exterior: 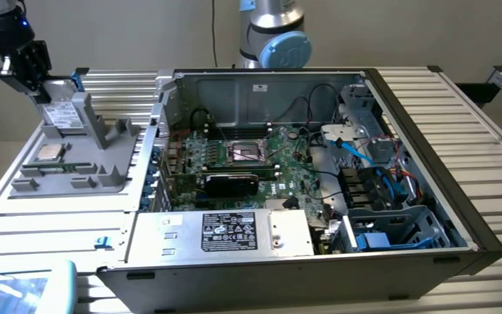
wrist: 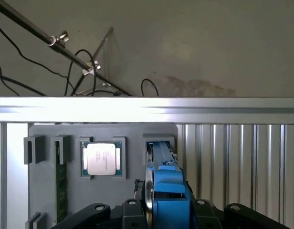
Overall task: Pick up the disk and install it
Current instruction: 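Pick up the disk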
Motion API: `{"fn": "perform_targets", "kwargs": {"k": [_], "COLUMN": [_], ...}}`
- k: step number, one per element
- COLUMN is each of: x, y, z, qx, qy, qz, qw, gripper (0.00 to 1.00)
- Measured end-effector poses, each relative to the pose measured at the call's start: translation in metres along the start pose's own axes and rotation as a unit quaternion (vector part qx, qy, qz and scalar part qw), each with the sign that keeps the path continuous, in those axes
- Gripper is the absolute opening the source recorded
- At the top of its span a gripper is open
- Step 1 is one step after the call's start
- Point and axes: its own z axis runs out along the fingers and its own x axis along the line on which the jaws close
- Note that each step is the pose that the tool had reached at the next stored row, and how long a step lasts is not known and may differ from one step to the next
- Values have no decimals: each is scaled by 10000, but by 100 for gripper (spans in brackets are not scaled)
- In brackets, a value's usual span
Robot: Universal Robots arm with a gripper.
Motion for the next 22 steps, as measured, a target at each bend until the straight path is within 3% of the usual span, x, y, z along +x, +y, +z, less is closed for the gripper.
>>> {"fn": "perform_targets", "kwargs": {"k": [14, 22], "x": [2, 2], "y": [0, 0], "z": [-75, -258], "qx": [-1, 0], "qy": [0, 0], "qz": [0, 1], "qw": [10000, 10000], "gripper": [37, 37]}}
